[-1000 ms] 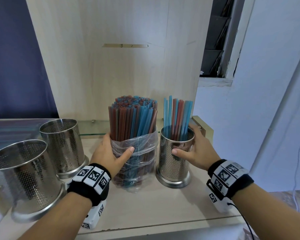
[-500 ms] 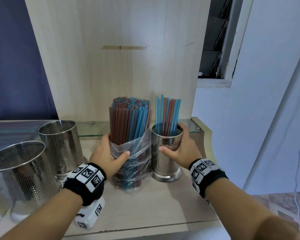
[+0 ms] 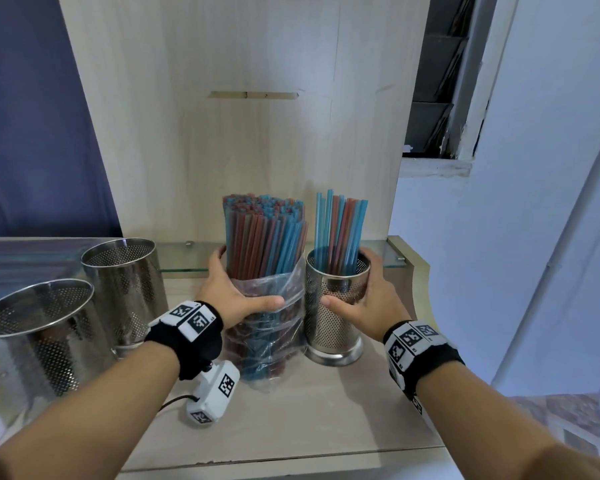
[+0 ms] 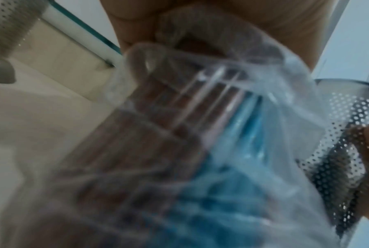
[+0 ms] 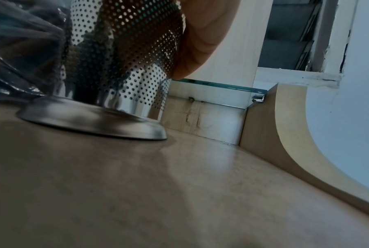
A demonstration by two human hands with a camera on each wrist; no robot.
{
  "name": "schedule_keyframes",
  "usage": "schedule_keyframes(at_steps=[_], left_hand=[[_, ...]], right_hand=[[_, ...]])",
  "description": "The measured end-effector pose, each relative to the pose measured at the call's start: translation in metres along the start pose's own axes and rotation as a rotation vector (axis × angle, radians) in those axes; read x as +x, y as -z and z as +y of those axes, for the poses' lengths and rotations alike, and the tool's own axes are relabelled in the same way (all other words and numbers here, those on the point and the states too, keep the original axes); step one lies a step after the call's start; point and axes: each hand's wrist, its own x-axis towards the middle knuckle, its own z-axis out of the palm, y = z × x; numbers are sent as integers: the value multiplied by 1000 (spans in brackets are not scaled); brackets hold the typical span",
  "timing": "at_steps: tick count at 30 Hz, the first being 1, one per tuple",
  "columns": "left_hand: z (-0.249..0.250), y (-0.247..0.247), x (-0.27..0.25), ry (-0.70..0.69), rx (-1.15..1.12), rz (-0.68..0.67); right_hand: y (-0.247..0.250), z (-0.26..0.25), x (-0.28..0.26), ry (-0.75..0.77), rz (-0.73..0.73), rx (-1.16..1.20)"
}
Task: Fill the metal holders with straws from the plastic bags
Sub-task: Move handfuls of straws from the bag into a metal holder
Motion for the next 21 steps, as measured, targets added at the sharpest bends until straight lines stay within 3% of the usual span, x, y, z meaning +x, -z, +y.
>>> schedule_keyframes(at_steps=[5,9,13,16,21], left_hand=[[-8,-3,4,111,-28,157],[-10,-1,6,73,-161,272],[-5,-1,8,-55,-248,373],[-6,-4,9,-79,-202,313],[-4,1,8,19,26,-6]], right_hand=[[3,3,1,3,-3,6],[3,6,2,6,-8,0],[4,8,3,11,-13,14],[4,10,3,15,-19,14],[6,10,3,10,-27,35]])
